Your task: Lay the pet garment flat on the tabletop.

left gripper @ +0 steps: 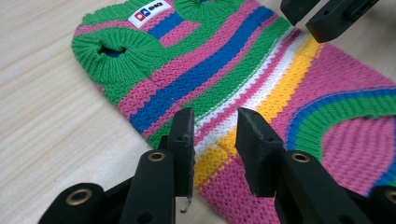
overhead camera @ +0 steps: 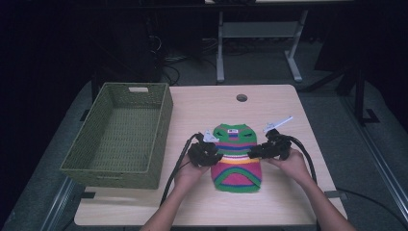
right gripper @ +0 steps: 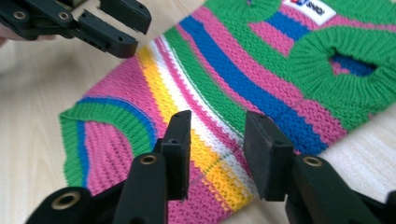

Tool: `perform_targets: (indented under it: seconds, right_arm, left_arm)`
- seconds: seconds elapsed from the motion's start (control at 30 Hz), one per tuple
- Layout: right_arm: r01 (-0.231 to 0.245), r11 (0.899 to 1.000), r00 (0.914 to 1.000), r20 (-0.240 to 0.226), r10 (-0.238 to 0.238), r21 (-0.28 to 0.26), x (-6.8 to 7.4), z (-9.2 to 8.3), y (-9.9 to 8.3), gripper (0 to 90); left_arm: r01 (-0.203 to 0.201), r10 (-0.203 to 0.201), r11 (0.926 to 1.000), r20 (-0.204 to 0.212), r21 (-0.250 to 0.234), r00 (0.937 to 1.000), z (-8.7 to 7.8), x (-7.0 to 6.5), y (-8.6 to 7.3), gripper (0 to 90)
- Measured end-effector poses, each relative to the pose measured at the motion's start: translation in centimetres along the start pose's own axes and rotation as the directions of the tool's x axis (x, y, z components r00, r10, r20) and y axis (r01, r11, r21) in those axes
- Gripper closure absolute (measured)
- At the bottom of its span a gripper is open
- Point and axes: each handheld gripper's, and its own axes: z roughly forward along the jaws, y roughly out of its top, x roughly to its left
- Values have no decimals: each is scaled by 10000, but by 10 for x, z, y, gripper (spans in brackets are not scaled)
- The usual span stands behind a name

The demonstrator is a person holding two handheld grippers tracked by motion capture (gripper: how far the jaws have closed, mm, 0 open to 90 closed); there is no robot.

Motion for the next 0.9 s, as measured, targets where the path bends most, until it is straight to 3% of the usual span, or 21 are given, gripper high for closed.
perform_targets:
  seconds: [0.23, 0.63, 0.9]
  right_arm:
    - [-5, 9997, 10000, 32, 6, -258, 1, -9, 0, 554]
    - [58, 9990, 10000, 77, -55, -451, 3, -22, -3, 460]
    - [129, 9982, 9999, 122, -123, -580, 6, -26, -7, 414]
  left_arm:
    - [200, -179, 9986, 419, -496, 9990, -12, 1, -2, 611]
    - [497, -447, 9935, 511, -1020, 9977, -28, 2, -5, 526]
    - [349, -289, 9945, 608, -992, 9977, -30, -4, -9, 504]
